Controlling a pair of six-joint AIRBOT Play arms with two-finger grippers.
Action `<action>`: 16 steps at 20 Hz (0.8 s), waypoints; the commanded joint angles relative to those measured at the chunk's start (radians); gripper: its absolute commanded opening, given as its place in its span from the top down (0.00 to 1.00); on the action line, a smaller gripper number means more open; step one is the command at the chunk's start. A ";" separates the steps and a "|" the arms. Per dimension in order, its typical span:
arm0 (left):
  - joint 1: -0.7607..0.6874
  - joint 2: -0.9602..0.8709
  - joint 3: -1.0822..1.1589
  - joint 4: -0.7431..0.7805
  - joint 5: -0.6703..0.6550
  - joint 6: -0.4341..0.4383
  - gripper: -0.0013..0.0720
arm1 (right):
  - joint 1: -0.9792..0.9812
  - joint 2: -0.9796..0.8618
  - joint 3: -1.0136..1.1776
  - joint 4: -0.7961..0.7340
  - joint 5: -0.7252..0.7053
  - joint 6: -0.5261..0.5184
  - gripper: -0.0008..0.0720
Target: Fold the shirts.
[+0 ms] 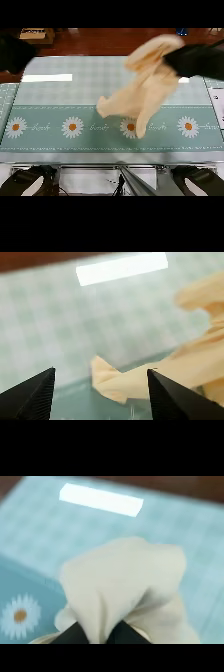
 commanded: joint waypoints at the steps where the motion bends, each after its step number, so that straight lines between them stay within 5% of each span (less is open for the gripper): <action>1: -0.001 0.005 -0.182 -0.004 -0.076 -0.001 0.01 | 0.201 -0.198 -0.103 -0.074 -0.032 0.019 0.96; 4: -0.001 0.005 -0.399 -0.023 -0.039 -0.001 0.01 | 0.297 -0.406 -0.127 -0.063 -0.102 0.022 0.96; 7: -0.001 0.005 -0.616 -0.089 0.046 0.011 0.01 | 0.271 -0.462 -0.119 -0.099 -0.079 0.013 0.45; 13: -0.001 -0.034 -0.903 -0.172 0.294 0.011 0.01 | -0.048 -0.264 -0.092 -0.406 0.069 0.031 0.37; 16: -0.001 -0.149 -0.921 -0.265 0.366 0.089 0.01 | -0.290 -0.197 -0.092 -0.385 0.140 0.010 0.37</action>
